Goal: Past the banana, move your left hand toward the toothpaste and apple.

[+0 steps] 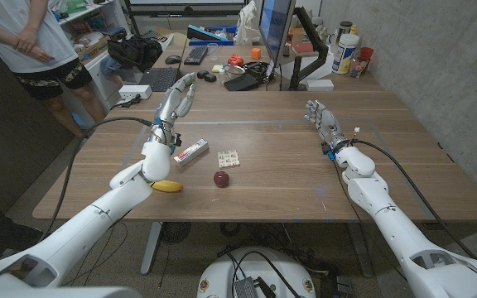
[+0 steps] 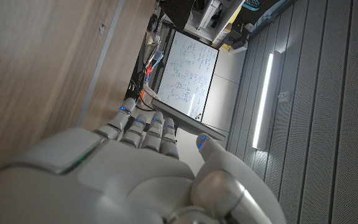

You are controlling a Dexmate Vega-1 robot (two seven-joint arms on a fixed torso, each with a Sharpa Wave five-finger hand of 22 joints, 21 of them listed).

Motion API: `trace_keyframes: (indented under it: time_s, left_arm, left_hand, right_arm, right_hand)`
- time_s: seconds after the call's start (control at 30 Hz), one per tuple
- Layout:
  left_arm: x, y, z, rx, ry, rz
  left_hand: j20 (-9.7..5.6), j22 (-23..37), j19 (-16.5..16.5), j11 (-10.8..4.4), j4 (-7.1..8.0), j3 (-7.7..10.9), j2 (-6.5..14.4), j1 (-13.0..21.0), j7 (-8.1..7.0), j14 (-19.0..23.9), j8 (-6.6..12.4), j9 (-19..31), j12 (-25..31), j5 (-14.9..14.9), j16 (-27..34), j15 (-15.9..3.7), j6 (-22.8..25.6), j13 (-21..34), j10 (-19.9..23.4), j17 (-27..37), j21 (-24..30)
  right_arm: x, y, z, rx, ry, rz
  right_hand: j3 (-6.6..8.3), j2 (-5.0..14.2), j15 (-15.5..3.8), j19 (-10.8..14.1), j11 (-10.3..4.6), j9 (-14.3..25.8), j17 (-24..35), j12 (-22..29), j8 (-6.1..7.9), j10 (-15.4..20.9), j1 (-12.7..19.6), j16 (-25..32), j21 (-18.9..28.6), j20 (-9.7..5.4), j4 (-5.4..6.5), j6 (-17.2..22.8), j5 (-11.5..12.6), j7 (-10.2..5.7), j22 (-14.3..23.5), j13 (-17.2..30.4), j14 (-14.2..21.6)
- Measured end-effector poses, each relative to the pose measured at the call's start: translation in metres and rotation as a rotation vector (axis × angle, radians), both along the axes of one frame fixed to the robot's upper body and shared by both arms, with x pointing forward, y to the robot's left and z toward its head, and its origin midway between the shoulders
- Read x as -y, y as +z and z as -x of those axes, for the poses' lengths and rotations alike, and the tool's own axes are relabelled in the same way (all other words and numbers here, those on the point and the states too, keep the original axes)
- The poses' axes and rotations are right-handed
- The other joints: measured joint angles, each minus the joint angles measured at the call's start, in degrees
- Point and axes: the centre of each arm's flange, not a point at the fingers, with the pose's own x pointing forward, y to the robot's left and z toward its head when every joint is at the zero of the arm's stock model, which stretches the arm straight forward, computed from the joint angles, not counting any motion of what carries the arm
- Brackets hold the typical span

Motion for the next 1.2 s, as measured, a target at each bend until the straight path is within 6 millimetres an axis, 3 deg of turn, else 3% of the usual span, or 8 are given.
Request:
trace_keyframes:
  time_s: [0.73, 0.87, 1.2]
  left_arm:
    - [0.0030, -0.0001, 0.0006, -0.076, 0.087, -0.075]
    - [0.0037, 0.0007, 0.0009, -0.082, 0.091, -0.085]
    - [0.0035, 0.0004, -0.0003, -0.111, 0.102, -0.112]
  left_hand:
    - [0.22, 0.3, -2.4, -0.28, -0.72, 0.86, -0.5, 1.5, -1.17, -0.7, -0.51, 0.0, -0.3, 0.0, -0.4, -0.20, -0.6, 0.0, -1.4, 0.0, -0.2]
    - [-0.02, 0.3, -3.5, -0.58, -1.38, 1.14, -0.9, 2.4, -2.68, -1.6, -0.90, 0.0, -0.7, -0.3, -0.8, 0.00, -0.6, 0.0, -2.5, 0.0, -0.8]
    - [0.27, 0.3, -3.7, -0.79, -1.44, 1.08, -1.0, 2.5, -2.98, -1.6, -0.90, 0.0, -0.7, -0.4, -0.8, 0.04, -0.9, 0.0, -2.9, 0.3, -0.8]
  right_arm:
    - [0.0004, -0.0016, -0.0019, -0.004, 0.003, 0.003]
    - [0.0006, -0.0019, -0.0023, -0.005, 0.003, 0.003]
    - [0.0004, -0.0024, -0.0025, -0.005, 0.003, 0.003]
  right_hand:
    - [0.00, 0.00, 0.00, 0.0, 0.00, 0.0, 0.0, 0.0, 0.00, 0.0, 0.0, 0.0, -0.2, 0.01, 0.00, 0.0, 0.0, 0.01, 0.0, 0.0, 0.0]
    - [0.00, 0.00, 0.00, 0.0, 0.00, 0.0, 0.0, 0.0, 0.00, 0.0, 0.0, 0.0, -0.2, 0.01, 0.00, 0.1, 0.0, 0.11, 0.0, 0.0, 0.0]
    - [0.00, 0.00, 0.00, 0.0, 0.00, 0.0, 0.0, 0.0, 0.00, 0.0, 0.0, 0.0, -0.2, 0.01, 0.00, 0.1, 0.0, 0.11, 0.0, 0.0, 0.0]
